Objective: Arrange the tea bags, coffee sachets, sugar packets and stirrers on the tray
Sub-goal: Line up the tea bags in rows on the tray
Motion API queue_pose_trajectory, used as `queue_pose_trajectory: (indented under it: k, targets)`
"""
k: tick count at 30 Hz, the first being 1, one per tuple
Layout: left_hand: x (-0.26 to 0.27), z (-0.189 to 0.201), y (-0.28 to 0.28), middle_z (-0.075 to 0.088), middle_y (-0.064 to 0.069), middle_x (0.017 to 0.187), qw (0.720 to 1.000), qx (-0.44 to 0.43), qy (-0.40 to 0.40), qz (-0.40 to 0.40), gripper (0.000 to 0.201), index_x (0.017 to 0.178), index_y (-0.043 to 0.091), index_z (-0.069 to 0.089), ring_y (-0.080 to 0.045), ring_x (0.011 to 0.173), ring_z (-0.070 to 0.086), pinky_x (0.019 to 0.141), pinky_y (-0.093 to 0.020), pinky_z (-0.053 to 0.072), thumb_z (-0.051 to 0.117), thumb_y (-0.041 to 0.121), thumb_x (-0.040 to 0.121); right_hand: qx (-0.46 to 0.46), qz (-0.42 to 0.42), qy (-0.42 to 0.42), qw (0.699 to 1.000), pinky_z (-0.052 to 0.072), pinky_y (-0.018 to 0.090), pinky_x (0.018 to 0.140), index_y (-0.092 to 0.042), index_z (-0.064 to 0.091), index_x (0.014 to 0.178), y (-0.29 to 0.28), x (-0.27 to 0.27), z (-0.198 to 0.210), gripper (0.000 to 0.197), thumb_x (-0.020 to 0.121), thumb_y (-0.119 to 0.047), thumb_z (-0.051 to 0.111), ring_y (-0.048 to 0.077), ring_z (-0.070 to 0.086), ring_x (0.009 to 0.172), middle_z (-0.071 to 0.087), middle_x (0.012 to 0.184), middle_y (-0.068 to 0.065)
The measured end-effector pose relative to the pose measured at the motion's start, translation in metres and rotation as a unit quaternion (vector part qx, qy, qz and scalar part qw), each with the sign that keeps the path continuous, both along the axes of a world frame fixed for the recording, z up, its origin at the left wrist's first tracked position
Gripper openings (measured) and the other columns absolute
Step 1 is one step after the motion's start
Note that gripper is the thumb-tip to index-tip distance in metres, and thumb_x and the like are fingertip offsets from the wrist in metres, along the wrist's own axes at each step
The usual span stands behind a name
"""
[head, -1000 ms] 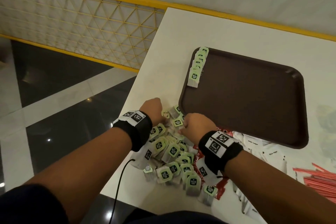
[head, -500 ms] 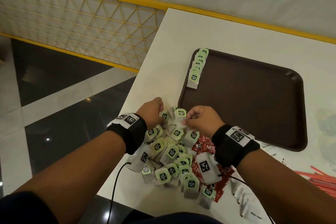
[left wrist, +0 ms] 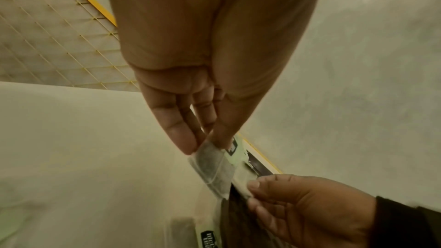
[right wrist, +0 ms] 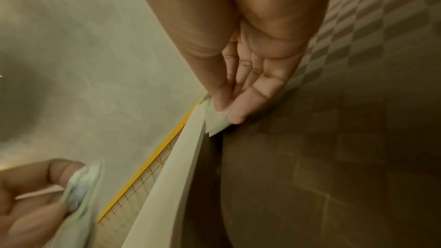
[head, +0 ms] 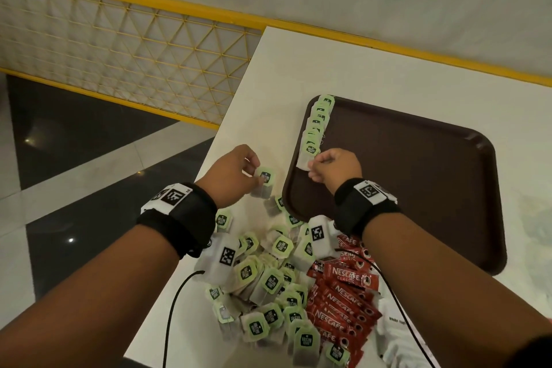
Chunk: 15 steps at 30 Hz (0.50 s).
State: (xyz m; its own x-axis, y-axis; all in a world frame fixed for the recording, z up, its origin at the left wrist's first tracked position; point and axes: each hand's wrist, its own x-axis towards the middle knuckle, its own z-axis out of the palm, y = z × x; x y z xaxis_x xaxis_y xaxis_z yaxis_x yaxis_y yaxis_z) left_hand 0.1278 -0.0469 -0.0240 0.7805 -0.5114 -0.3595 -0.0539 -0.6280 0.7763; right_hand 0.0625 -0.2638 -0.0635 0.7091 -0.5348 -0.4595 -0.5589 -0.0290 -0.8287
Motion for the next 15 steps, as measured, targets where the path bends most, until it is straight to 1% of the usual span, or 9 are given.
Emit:
queue_pose_trajectory:
  k: [1, 3, 5, 7, 10, 13, 15]
  targets:
    - [0.002, 0.001, -0.003, 0.059, -0.003, 0.091, 1.0, -0.011, 0.005, 0.004, 0.022, 0.097, 0.017, 0.052, -0.015, 0.067, 0.058, 0.056, -0.024, 0.047, 0.07, 0.01, 0.087, -0.006, 0.002, 0.006, 1.0, 0.06, 0.037, 0.074, -0.012, 0.06, 0.08, 0.0, 0.002, -0.002, 0.015, 0.084, -0.005, 0.072, 0.02, 0.068, 0.064, 0.069, 0.075, 0.01]
    - [0.005, 0.001, -0.01, 0.058, -0.004, 0.091, 0.999, -0.036, 0.024, 0.013, 0.024, 0.096, 0.019, 0.052, -0.018, 0.068, 0.057, 0.064, -0.035, 0.051, 0.072, 0.01, 0.085, -0.035, 0.011, 0.018, 0.999, 0.059, 0.031, 0.066, -0.012, 0.061, 0.081, 0.0, 0.005, -0.003, 0.013, 0.083, -0.01, 0.073, 0.015, 0.066, 0.058, 0.069, 0.074, 0.008]
    - [0.006, 0.001, -0.015, 0.057, -0.005, 0.09, 0.998, -0.052, 0.038, 0.017, 0.025, 0.099, 0.017, 0.052, -0.019, 0.068, 0.056, 0.07, -0.04, 0.054, 0.073, 0.01, 0.085, -0.069, 0.024, 0.027, 0.997, 0.056, 0.028, 0.059, -0.011, 0.062, 0.083, 0.0, 0.004, -0.002, 0.013, 0.082, -0.014, 0.075, 0.012, 0.063, 0.053, 0.068, 0.073, 0.006]
    - [0.007, 0.002, -0.022, 0.057, -0.008, 0.09, 0.997, -0.063, 0.049, 0.02, 0.026, 0.104, 0.012, 0.053, -0.019, 0.068, 0.057, 0.071, -0.04, 0.055, 0.072, 0.008, 0.086, -0.09, 0.036, 0.035, 0.995, 0.055, 0.028, 0.058, -0.011, 0.062, 0.084, -0.001, 0.003, -0.001, 0.017, 0.08, -0.018, 0.077, 0.01, 0.062, 0.052, 0.067, 0.072, 0.005]
    - [0.008, 0.002, -0.031, 0.06, -0.012, 0.092, 0.994, -0.08, 0.063, 0.027, 0.026, 0.107, 0.01, 0.053, -0.021, 0.072, 0.059, 0.073, -0.035, 0.056, 0.068, 0.005, 0.088, -0.072, 0.032, 0.029, 0.996, 0.057, 0.029, 0.061, -0.012, 0.059, 0.085, -0.003, -0.003, 0.003, 0.023, 0.079, -0.019, 0.08, 0.012, 0.063, 0.056, 0.067, 0.074, 0.007]
    - [0.008, 0.001, -0.039, 0.06, -0.01, 0.091, 0.993, -0.089, 0.069, 0.034, 0.024, 0.108, 0.01, 0.054, -0.022, 0.076, 0.059, 0.076, -0.037, 0.056, 0.065, 0.002, 0.089, -0.059, 0.032, 0.001, 0.998, 0.054, 0.023, 0.056, -0.01, 0.06, 0.091, -0.005, -0.013, 0.015, 0.024, 0.082, -0.023, 0.078, 0.01, 0.061, 0.057, 0.065, 0.075, 0.006]
    - [0.008, 0.0, -0.047, 0.062, -0.013, 0.093, 0.993, -0.087, 0.065, 0.033, 0.024, 0.109, 0.011, 0.054, -0.022, 0.077, 0.06, 0.078, -0.039, 0.057, 0.064, 0.002, 0.09, -0.037, 0.049, -0.023, 0.998, 0.051, 0.021, 0.056, -0.009, 0.064, 0.094, -0.003, -0.02, 0.023, 0.023, 0.085, -0.027, 0.074, 0.008, 0.059, 0.058, 0.065, 0.078, 0.005]
